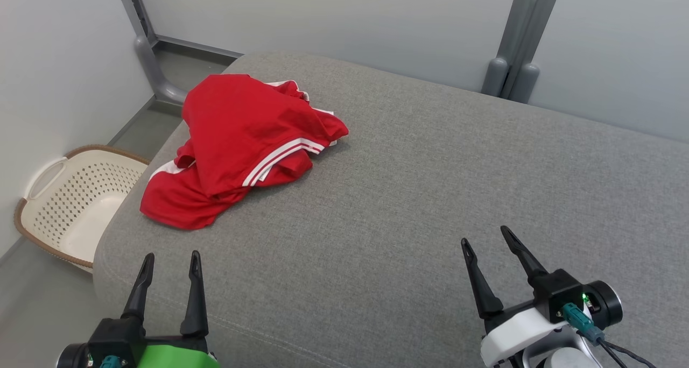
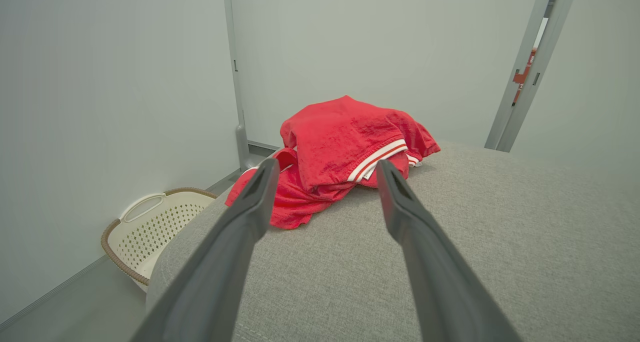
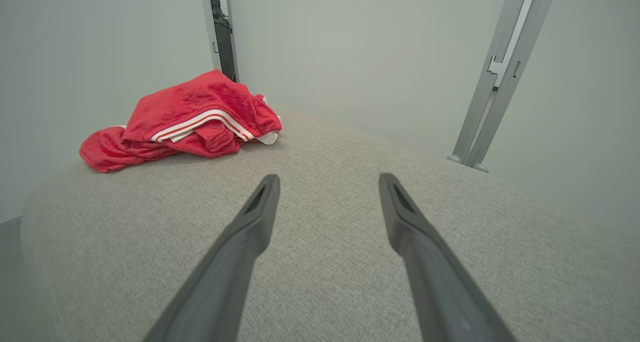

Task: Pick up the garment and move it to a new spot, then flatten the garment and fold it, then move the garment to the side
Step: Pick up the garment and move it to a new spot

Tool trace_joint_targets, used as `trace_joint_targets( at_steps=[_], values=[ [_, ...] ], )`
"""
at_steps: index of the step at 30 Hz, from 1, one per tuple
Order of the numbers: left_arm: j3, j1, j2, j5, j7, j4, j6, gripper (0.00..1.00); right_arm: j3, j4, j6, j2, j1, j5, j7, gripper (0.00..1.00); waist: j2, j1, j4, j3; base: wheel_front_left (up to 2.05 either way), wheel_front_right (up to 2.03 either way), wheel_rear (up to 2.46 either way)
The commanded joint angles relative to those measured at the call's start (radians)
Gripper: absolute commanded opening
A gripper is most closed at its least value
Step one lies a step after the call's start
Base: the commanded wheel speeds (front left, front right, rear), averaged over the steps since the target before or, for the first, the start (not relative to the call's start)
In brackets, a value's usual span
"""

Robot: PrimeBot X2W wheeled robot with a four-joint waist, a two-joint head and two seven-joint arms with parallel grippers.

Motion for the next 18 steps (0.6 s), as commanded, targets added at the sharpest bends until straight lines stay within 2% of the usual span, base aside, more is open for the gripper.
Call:
trace_joint_targets(
  at_steps=[1, 11, 14, 18],
  values=[
    [0.000, 0.002, 0.005, -0.008, -0.001, -0.003, 0.005, 1.00, 0.001, -0.002, 0.000, -0.003, 0.001, -0.006, -0.003, 1.00, 0.0000, 0.0000, -0.002, 0.007, 0.00, 0.00, 0.00],
    [-0.001, -0.131, 0.006, 0.033, -0.001, -0.053, -0.013, 1.00, -0.028, -0.041, 0.000, -0.022, -0.050, -0.062, -0.003, 1.00, 0.0000, 0.0000, -0.036, 0.126, 0.00, 0.00, 0.00],
    [0.005, -0.226, 0.026, 0.046, -0.001, -0.046, -0.027, 1.00, -0.045, -0.065, 0.000, -0.047, -0.072, -0.075, -0.003, 1.00, 0.0000, 0.0000, -0.047, 0.179, 0.00, 0.00, 0.00],
    [-0.002, -0.385, 0.086, 0.023, -0.001, 0.013, -0.035, 1.00, -0.059, -0.097, 0.000, -0.089, -0.096, -0.090, -0.003, 1.00, 0.0000, 0.0000, -0.060, 0.254, 0.00, 0.00, 0.00]
  ],
)
